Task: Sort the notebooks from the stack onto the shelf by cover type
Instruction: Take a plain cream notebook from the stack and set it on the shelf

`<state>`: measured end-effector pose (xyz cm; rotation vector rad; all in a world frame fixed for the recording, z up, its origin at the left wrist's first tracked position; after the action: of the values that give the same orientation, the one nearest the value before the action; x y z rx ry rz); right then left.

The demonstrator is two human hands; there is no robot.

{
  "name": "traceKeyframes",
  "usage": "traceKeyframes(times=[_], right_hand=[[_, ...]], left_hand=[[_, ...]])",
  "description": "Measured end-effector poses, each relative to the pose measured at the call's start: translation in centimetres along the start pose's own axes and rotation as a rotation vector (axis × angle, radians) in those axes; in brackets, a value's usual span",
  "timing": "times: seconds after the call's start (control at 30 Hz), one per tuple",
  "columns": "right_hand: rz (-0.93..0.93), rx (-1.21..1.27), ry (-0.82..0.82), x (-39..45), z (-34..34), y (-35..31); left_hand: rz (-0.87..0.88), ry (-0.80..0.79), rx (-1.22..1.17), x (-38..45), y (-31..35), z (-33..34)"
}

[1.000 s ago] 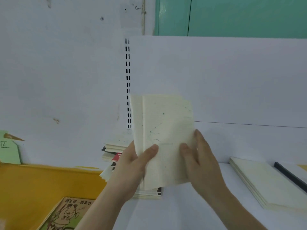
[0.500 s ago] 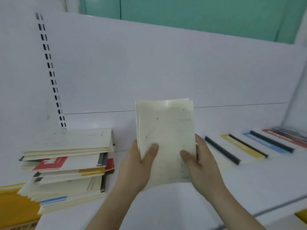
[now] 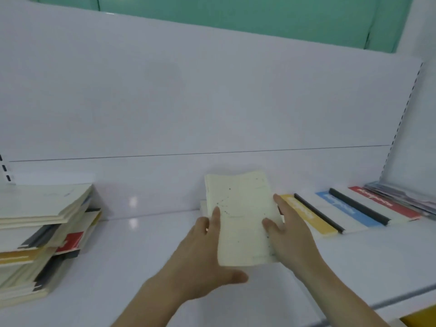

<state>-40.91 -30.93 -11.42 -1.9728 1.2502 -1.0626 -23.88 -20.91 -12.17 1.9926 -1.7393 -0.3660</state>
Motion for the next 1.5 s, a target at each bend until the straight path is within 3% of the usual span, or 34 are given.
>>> traceKeyframes(times=[0.23, 0.43, 0.67, 0.8, 1.0, 1.5], right_hand=[[-0.199, -0.260, -0.291, 5.4, -0.6, 2.8], [-0.283, -0.530, -0.413, 7.6, 1.4, 4.6], [-0.351, -0.728, -0.553, 7.8, 1.3, 4.7], [-0.322, -0.759, -0.811, 7.2, 0.1, 4.3], [-0.353, -0.734, -0.783, 7.2, 0.1, 3.7], [-0.353, -0.785, -0.821, 8.0, 0.6, 4.1]], left_hand=[[-0.093, 0.034, 0.332, 4.0, 0.8, 2.0], [-0.161, -0.024, 0.483, 5.3, -0.1, 2.2], [-0.165, -0.088, 0.404, 5.5, -1.2, 2.0], [-0.177, -0.112, 0.318, 5.4, -1.3, 1.5], [-0.195, -0.079, 0.318, 5.5, -1.6, 1.8], [-0.226, -0.216, 0.395, 5.1, -1.0, 1.8]])
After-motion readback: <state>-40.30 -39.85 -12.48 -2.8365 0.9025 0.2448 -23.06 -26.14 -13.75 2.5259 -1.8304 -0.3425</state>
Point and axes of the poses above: each hand's wrist, its own x-axis towards the middle knuckle, its own z-axis out of the palm, y = z × x, the point moved 3 cm from there along x, towards the middle knuckle, and after that the axes turned 3 degrees about -z, right-handed, at the moved point
